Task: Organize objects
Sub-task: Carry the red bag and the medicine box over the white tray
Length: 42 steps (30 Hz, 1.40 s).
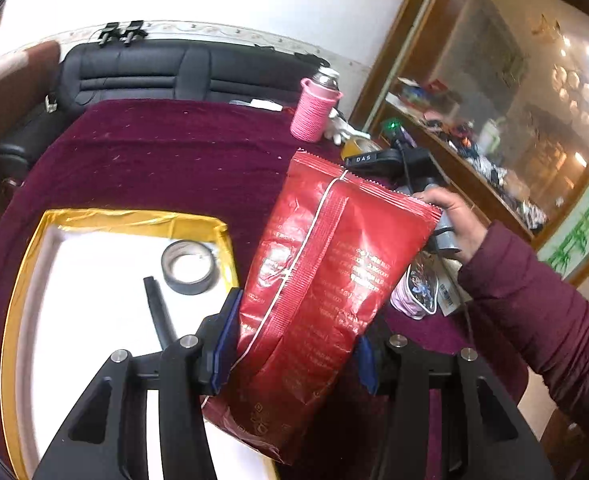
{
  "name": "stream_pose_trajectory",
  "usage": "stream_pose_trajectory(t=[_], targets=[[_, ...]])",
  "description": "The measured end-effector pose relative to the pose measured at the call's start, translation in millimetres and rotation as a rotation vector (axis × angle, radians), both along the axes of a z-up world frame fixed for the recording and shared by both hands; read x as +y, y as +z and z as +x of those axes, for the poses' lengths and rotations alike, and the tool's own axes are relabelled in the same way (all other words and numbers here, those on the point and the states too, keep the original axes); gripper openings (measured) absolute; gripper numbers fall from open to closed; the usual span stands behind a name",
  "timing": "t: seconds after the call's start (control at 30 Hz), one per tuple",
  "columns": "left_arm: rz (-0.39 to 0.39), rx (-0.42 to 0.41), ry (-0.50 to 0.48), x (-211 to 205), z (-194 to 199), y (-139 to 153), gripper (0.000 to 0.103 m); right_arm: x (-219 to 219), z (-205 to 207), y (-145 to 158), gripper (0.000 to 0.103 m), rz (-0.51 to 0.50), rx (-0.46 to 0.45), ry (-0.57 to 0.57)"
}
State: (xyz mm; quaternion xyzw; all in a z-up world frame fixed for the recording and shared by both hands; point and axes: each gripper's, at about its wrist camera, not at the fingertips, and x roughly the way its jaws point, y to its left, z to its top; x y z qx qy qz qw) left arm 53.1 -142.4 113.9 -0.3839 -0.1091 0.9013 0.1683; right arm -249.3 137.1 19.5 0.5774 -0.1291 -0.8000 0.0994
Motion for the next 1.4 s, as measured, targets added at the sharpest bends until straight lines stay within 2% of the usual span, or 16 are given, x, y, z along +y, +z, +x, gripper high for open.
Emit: stream_pose_trajectory(t=[0.13, 0.27, 0.37, 0.43, 0.53, 0.63, 0.83, 0.93, 1.0, 1.1, 1.23, 1.4], targets=[[0.043, -0.003, 0.026, -14, 6, -2, 0.048, -11, -4, -1, 0.079, 0.052, 0.014, -0.017], [0.053, -0.003, 0.046, -21, 12, -5, 0.048, -15, -1, 0, 0.077, 0.095, 0.026, -0.034], [0.058, -0.003, 0.057, -23, 14, -6, 0.048, -14, 2, 1, 0.06, 0.156, 0.039, -0.052], [0.055, 0.002, 0.071, -25, 16, -5, 0.048, -12, 4, 3, 0.037, 0.181, 0.042, -0.056], [0.057, 0.011, 0.085, -25, 22, -3, 0.048, -4, 11, 6, 0.037, 0.145, 0.039, -0.058], [0.066, 0.031, 0.104, -30, 33, 5, 0.048, 1, 25, 19, 0.037, 0.141, 0.073, -0.056], [0.059, 0.077, 0.16, -54, 65, 30, 0.048, -8, 71, 66, 0.037, 0.058, 0.149, 0.016], [0.033, 0.065, 0.217, -73, 73, 37, 0.048, -33, 102, 96, 0.037, -0.001, 0.195, 0.091], [0.023, 0.04, 0.249, -84, 72, 35, 0.048, -64, 122, 111, 0.038, -0.053, 0.212, 0.162], [0.019, -0.023, 0.294, -102, 59, 22, 0.048, -108, 148, 119, 0.038, -0.111, 0.207, 0.261], [-0.003, -0.102, 0.355, -122, 36, -6, 0.048, -176, 174, 99, 0.038, -0.166, 0.154, 0.371], [0.006, -0.185, 0.401, -141, 11, -39, 0.048, -247, 189, 53, 0.038, -0.213, 0.056, 0.438]])
